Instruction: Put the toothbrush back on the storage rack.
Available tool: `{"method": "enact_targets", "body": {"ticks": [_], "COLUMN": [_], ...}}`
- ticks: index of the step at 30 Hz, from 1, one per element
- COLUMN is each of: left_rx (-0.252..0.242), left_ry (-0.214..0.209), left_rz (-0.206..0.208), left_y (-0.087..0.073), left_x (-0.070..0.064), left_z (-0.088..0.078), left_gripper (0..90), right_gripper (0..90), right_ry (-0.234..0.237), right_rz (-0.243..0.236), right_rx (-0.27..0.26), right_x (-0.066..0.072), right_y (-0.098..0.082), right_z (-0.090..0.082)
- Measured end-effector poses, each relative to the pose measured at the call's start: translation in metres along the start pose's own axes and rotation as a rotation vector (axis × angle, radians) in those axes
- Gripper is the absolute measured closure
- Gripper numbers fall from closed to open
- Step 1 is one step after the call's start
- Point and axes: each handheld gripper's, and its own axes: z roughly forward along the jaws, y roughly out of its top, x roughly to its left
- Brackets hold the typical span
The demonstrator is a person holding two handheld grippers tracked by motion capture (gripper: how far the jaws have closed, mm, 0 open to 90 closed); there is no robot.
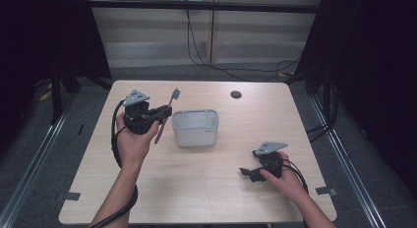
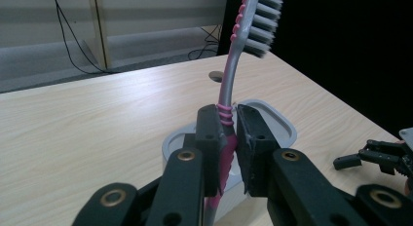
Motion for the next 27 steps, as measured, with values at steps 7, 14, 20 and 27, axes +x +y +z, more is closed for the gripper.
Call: {"method": "enact_targets", "body": {"ticks": [7,14,20,27], "left_rx": [-0.004,-0.027,-0.036,-0.044], "left_ry": [0.0,-0.004,-0.002,0.003], "left_rz": [-0.004,0.0,-0.007,-0.015], "left_y": [0.003,0.011,0.014,0.015], "left_x": [0.002,0.001,0.003,0.007], "left_z": [0.005,0.008,0.011,0.016], "left_gripper": [80.6,80.5,80.5,80.5], "right_gripper": [13.2,13.2,13.2,13.2], "right_ry": [0.0,0.0,0.0,0.0], "right_rz": [-0.001,-0.001,-0.001,-0.001], "right_rx": [0.0,0.0,0.0,0.0], "right_x": [0.0,0.0,0.0,0.0], "right_y": [0.0,0.0,0.0,0.0], "right_z": [0.0,0.0,0.0,0.0]}}
